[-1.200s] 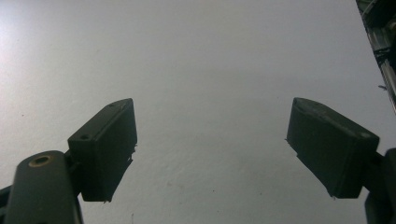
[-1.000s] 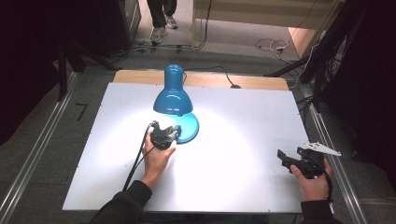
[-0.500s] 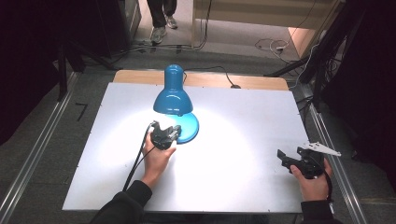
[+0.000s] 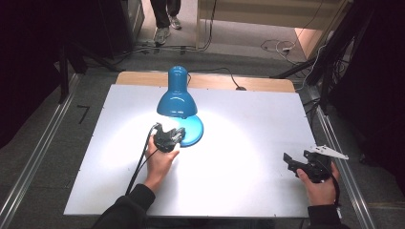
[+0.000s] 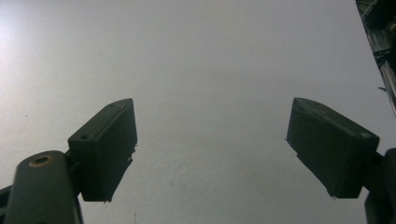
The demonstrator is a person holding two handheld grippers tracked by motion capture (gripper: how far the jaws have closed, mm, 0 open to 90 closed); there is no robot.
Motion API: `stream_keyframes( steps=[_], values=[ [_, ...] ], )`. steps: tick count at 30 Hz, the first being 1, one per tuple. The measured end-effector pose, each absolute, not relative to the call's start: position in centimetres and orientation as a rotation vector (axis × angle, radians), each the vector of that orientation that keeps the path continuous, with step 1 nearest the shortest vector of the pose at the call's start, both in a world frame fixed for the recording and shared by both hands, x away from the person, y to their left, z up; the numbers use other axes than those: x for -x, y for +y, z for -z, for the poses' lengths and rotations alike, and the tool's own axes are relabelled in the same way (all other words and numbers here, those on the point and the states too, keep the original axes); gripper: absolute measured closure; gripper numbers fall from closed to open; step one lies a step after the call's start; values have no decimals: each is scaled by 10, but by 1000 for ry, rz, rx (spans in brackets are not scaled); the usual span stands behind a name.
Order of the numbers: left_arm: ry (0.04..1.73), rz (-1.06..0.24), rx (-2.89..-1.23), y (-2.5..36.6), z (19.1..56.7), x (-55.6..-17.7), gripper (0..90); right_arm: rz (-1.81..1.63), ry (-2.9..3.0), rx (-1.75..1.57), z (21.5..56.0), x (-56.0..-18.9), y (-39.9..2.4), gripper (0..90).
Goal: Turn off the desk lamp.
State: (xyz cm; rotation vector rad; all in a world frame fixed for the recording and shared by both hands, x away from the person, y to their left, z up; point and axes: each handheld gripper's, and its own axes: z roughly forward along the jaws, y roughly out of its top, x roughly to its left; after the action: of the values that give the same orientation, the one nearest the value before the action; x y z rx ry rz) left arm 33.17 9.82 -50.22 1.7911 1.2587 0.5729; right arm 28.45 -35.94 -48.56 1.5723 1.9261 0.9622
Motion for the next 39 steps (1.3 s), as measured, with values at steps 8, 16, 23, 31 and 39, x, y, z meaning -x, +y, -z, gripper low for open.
stream_keyframes(
  steps=[8, 16, 23, 31, 39],
  values=[
    [1265, -567, -1800, 98, 501, -333, 900, -960, 1928, -1571, 486, -284, -358, 151],
    [1272, -574, -1794, 98, 502, -337, 900, -960, 1926, -1569, 485, -284, -358, 151],
    [1290, -595, -1774, 103, 501, -338, 900, -966, 1929, -1562, 486, -285, -358, 151],
    [1315, -585, -1744, 113, 495, -338, 900, -965, 1928, -1563, 485, -285, -358, 151],
    [1313, -579, -1743, 114, 492, -336, 857, -966, 1928, -1566, 485, -285, -359, 151]
  ],
)
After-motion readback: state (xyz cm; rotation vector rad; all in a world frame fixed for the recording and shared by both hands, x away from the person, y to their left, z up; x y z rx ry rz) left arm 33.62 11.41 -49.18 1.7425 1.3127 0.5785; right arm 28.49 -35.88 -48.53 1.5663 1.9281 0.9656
